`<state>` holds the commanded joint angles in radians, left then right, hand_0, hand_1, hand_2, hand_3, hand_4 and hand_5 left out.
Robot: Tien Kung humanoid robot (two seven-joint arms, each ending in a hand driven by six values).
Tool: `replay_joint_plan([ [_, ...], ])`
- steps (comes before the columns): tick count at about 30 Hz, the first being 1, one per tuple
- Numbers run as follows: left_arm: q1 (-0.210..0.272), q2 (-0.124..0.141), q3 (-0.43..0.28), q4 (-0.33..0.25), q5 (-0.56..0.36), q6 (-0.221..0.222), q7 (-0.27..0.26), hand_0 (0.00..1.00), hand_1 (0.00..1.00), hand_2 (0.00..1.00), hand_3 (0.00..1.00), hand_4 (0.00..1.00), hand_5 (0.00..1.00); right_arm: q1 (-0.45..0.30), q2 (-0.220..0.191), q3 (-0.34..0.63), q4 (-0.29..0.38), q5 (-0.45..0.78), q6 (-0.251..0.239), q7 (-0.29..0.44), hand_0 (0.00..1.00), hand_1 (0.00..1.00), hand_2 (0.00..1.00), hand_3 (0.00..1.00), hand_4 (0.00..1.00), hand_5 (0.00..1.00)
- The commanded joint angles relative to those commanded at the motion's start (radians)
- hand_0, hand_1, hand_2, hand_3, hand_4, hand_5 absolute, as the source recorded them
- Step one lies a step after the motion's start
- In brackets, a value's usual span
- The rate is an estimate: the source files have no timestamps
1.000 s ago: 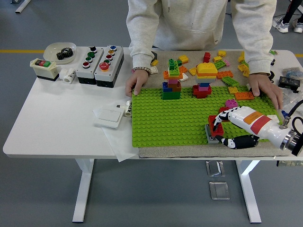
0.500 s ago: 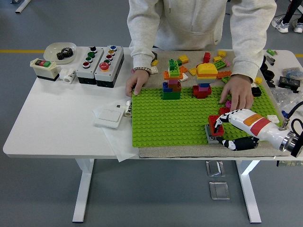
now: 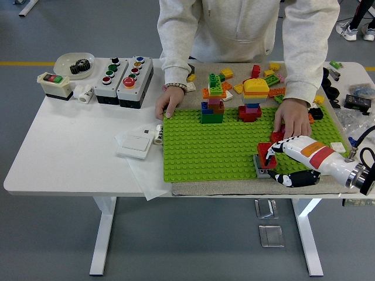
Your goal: Pick up the brick,pile it on top of brick,press brick,pick up the brick,pile it on top of brick,press brick
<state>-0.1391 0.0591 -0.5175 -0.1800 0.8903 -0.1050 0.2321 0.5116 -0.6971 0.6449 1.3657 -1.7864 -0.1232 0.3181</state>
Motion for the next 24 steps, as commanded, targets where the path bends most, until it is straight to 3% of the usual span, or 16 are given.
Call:
replay_joint_plan([
  [24,0.003,0.000,-0.005,0.000,0.004,-0.001,0.001,0.810,0.712,0.604,0.541,0.536,0.555,-0.013,-0.009,0.032,0.038,0.003,-0.025,-0.002,0.649,0.608,0.667,0.551,0.622,0.317],
])
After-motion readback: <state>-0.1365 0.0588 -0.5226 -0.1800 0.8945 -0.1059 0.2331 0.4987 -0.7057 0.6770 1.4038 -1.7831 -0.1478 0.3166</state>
